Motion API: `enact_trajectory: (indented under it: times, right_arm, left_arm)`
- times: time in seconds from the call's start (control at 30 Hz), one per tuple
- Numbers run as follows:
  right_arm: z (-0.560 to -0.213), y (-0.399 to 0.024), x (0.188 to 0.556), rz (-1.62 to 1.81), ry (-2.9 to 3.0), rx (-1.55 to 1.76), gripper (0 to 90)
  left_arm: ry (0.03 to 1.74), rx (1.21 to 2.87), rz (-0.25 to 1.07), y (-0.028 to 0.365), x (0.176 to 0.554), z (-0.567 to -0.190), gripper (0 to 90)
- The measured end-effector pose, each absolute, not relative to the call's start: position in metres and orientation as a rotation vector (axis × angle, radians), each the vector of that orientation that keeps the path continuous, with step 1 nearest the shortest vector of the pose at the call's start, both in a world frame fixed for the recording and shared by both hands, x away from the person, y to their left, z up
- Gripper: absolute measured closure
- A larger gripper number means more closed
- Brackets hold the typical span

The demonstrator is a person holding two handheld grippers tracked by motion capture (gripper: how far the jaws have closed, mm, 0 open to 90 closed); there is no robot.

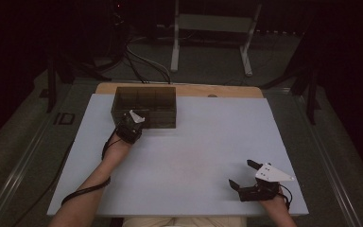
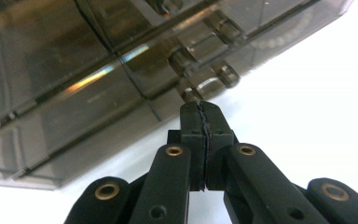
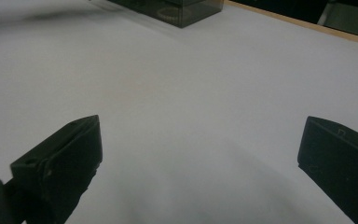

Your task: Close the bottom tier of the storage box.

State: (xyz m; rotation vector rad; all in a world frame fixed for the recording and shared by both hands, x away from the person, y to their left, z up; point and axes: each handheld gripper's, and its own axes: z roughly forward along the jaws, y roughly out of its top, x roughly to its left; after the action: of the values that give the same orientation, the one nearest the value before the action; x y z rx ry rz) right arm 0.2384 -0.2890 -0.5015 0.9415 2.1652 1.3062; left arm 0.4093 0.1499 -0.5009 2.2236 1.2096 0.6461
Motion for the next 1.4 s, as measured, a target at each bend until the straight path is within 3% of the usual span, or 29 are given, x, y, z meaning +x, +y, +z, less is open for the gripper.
enact_trajectory:
  times: [0.23,0.27,0.33,0.7,0.87,1.23,1.4]
  right_arm:
    - [-0.501,-0.289,0.238,1.307,2.164,0.941,0.0]
    - [-0.501,-0.289,0.238,1.307,2.164,0.941,0.0]
    - [-0.502,-0.289,0.239,1.308,2.164,0.943,0.0]
    - [-0.502,-0.288,0.239,1.307,2.165,0.940,0.0]
    - [-0.502,-0.288,0.239,1.307,2.165,0.944,0.0]
    - [-0.502,-0.292,0.239,1.318,2.158,0.948,0.0]
    - [-0.502,-0.293,0.239,1.319,2.157,0.957,0.0]
  left_arm:
    - [1.216,2.223,0.587,0.152,0.403,-0.503,81.1]
    - [1.219,2.221,0.574,0.152,0.402,-0.503,75.5]
    - [1.221,2.215,0.558,0.152,0.402,-0.501,73.7]
    - [1.226,2.244,0.551,0.142,0.401,-0.496,42.3]
    - [1.224,2.243,0.528,0.140,0.401,-0.495,35.6]
    - [1.186,2.240,0.389,0.139,0.403,-0.495,8.3]
    - [1.139,2.264,0.348,0.135,0.404,-0.495,1.5]
